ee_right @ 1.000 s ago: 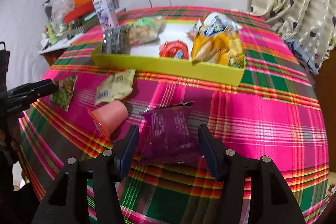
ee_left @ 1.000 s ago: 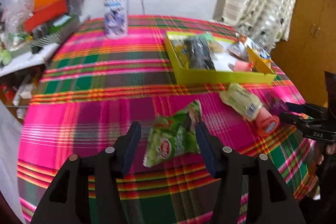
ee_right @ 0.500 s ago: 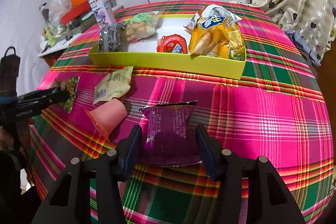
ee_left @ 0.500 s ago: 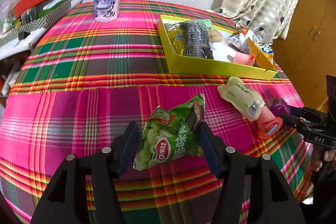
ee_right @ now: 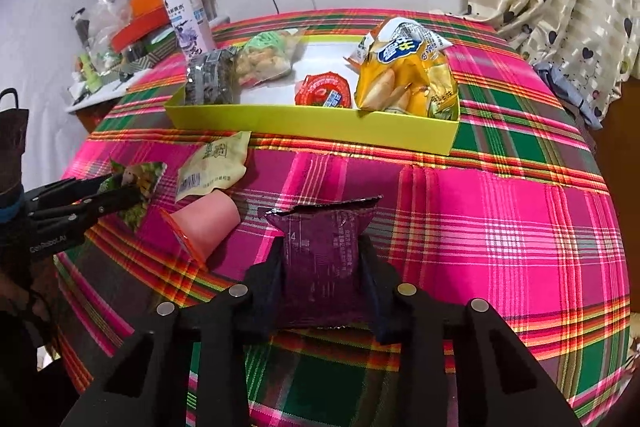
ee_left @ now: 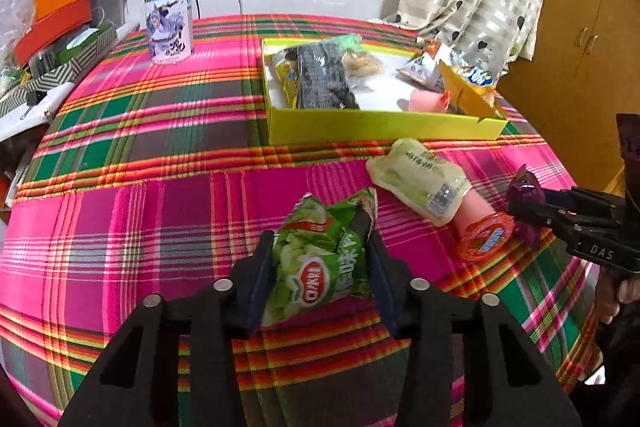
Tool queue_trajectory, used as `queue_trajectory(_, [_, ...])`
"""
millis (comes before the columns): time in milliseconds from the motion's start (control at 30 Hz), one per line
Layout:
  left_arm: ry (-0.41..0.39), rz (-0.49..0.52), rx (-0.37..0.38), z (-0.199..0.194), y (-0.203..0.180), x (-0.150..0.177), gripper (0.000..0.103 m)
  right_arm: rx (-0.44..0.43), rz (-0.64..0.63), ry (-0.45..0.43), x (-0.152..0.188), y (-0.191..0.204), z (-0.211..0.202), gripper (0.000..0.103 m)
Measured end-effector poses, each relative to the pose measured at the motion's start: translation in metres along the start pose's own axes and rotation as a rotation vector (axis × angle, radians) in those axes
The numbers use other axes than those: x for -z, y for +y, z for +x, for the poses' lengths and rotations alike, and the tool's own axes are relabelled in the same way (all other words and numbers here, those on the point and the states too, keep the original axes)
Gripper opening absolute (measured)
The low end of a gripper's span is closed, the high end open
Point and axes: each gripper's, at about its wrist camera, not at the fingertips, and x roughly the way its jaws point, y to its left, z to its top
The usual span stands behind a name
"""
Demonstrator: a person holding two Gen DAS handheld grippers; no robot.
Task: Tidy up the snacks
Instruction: 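Carry the green pea bag and purple bag toward the white box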
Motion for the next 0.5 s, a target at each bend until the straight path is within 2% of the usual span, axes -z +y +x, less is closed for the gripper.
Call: queue_trajectory(500, [-0.044, -0.025, 0.016, -0.011, -0.004, -0.004, 0.042, 0.002, 0.015, -0.034, -0.001, -0.001, -0.007, 0.032])
